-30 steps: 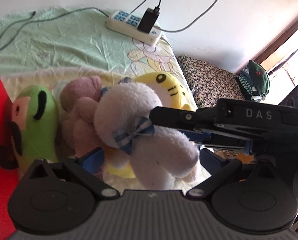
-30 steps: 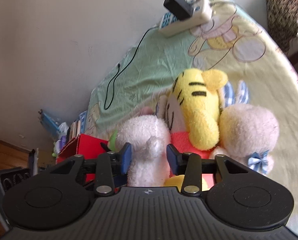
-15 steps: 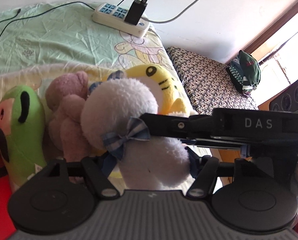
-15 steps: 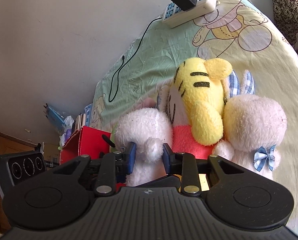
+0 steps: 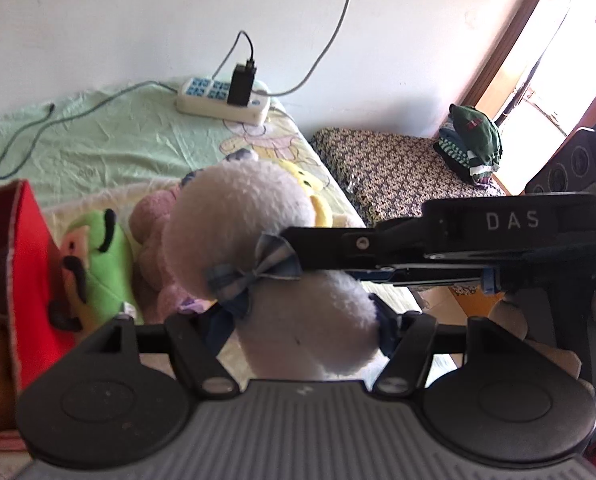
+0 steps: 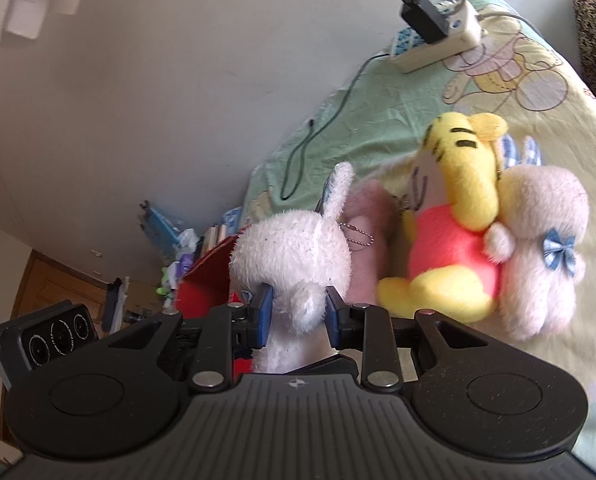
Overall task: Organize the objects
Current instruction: 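Grasp the white bunny with blue checked bow with the right gripper, then carry the bunny with the right gripper and lower it into the red box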
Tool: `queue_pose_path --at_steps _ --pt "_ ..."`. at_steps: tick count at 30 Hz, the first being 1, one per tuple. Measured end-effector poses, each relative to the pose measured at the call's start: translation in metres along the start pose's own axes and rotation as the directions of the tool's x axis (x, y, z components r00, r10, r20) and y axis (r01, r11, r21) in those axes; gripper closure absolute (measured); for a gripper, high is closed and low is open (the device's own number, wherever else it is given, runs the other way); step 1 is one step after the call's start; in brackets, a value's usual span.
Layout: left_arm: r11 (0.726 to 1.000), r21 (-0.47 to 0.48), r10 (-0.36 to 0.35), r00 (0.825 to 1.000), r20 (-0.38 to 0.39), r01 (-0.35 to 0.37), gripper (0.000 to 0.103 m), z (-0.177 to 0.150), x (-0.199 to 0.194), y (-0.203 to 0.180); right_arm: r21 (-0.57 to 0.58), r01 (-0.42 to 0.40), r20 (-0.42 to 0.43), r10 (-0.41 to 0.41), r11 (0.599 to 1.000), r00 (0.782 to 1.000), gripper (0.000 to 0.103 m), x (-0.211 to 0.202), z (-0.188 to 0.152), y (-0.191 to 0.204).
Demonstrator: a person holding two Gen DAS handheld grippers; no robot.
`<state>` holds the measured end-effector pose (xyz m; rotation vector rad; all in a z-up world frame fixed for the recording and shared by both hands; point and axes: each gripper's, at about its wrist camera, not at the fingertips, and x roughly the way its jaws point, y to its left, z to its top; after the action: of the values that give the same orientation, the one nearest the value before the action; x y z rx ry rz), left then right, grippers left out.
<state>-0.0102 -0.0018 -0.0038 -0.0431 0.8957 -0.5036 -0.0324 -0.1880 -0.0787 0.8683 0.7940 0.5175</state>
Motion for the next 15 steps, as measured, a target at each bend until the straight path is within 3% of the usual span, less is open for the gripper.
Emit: queue_pose_path --at_steps 7,15 --pt "0.995 -0.006 0.096 0.99 0.101 -0.096 0.036 -0.015 -0.054 0.016 -0.075 -0.121 -0.018 0.12 0.99 0.993 0.074 0.022 -0.007 0.033" --pt "0.975 -0.048 0.224 0.957 0.184 -0.219 0.038 -0.022 -0.113 0.086 -0.171 -0.205 -0.086 0.193 0.964 0.978 0.074 0.094 -0.01 0.091"
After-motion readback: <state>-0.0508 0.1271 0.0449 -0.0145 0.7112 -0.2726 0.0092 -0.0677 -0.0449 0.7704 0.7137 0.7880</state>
